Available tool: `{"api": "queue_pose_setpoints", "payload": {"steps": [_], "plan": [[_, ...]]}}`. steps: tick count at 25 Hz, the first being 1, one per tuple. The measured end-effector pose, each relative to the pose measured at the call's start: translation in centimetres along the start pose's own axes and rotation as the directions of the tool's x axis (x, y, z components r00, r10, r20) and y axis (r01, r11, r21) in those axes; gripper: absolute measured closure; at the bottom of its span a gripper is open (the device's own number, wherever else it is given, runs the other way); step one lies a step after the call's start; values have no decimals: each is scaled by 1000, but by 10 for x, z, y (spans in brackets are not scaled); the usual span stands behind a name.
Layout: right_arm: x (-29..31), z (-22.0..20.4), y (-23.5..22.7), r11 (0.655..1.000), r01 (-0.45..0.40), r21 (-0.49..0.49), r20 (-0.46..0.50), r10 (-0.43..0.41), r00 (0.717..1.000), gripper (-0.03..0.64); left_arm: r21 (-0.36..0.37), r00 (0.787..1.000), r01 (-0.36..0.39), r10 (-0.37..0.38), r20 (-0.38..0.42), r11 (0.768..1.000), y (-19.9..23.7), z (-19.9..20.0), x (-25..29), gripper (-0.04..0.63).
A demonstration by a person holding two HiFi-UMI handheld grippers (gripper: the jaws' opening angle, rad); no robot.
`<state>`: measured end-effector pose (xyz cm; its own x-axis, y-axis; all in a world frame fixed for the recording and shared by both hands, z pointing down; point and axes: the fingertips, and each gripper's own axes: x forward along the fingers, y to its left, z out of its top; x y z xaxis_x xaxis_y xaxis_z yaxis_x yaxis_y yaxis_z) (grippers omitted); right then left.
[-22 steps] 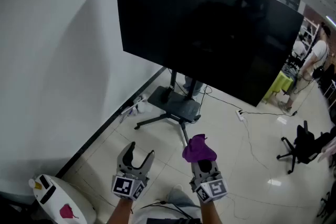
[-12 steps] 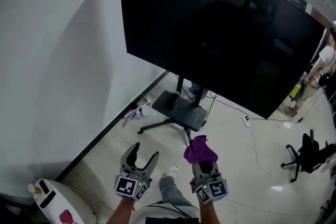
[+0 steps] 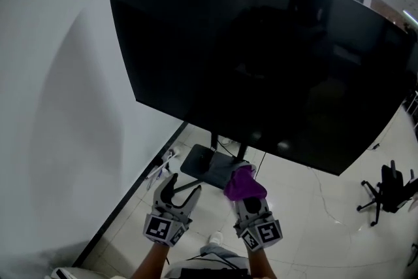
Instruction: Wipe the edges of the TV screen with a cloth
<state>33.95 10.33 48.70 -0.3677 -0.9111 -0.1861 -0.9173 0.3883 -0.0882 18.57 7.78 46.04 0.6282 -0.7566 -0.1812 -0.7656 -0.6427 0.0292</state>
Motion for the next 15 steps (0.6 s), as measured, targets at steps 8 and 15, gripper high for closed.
{"api": "queue_pose_setpoints", "payload": {"steps": [8,15], "plan": [[53,13,-31,997,60,-52,4,-60,998,575,3,997,76,-76,14,997,36,-6,70,304],[116,12,-12,967,210,-143,40,-206,978,575,12,979,204,-204,12,979,128,6,114,307]]}}
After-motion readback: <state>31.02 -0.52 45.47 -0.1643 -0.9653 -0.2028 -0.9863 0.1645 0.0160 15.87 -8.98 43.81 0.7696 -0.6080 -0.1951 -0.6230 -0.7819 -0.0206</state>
